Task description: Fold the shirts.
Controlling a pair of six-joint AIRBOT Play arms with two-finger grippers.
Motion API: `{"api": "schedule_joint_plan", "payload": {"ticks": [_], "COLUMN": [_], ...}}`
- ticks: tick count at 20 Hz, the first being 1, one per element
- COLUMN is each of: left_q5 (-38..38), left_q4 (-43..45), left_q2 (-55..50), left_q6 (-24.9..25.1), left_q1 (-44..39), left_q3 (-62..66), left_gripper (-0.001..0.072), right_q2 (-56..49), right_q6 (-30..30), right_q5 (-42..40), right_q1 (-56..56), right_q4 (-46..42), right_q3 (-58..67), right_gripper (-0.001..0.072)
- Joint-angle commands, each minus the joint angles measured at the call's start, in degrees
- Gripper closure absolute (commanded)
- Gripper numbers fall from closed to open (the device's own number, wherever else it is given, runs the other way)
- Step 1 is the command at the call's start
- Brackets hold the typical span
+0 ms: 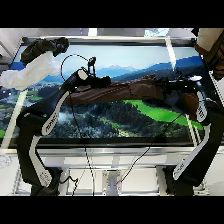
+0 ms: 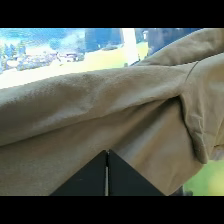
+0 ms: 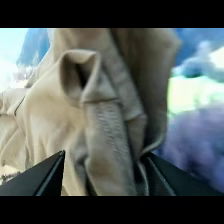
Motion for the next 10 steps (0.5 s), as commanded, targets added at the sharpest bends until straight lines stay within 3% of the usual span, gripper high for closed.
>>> {"api": "schedule_joint_plan", "payload": {"ticks": [1,2,6,8,10], "left_q5": [0.0,0.0,-0.4,-1.5,-2.6], "left_q4": [0.0,0.0,0.0,0.1,0.9], "left_q2": [0.0,0.0,0.0,0.0,-0.2], "left_q6": [0.0,0.0,0.0,0.0,0.0], "left_q1": [0.0,0.0,-0.1,-0.1,-0.4], "left_q3": [0.1,0.1,0.1,0.0,0.0], "left_gripper": [0.0694,0.0694,0.0694,0.0694,0.0695], "right_q2": [0.0,0.0,0.0,0.0,0.0], "right_q6": [-0.4,-0.4,-0.4,-0.4,-0.4], "right_q5": [0.0,0.1,-0.1,-0.4,-0.7], "right_q1": [2.5,3.0,4.7,5.2,5.3], "right_q4": [-0.8,-1.6,-3.6,-3.5,-3.2], "right_q3": [0.0,0.0,0.0,0.0,0.1], "right_gripper": [0.0155,0.0209,0.0244,0.0348,0.0352]}}
